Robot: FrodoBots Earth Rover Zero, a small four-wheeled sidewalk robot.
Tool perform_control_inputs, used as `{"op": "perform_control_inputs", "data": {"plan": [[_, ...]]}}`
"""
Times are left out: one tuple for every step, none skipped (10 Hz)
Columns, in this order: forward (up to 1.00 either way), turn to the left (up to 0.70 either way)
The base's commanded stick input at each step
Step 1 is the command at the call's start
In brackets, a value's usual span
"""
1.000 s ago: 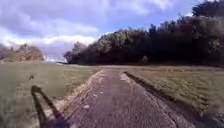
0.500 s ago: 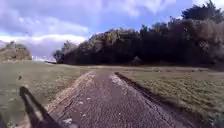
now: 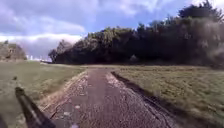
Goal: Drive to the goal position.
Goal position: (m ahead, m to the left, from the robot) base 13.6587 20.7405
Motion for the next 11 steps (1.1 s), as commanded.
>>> {"op": "perform_control_inputs", "data": {"plan": [[0.85,0.0],[0.85,0.0],[0.85,0.0],[0.85,0.0],[0.85,0.0],[0.85,0.0],[0.85,0.0],[0.85,0.0],[0.85,0.0],[0.85,0.0],[0.85,0.0]]}}
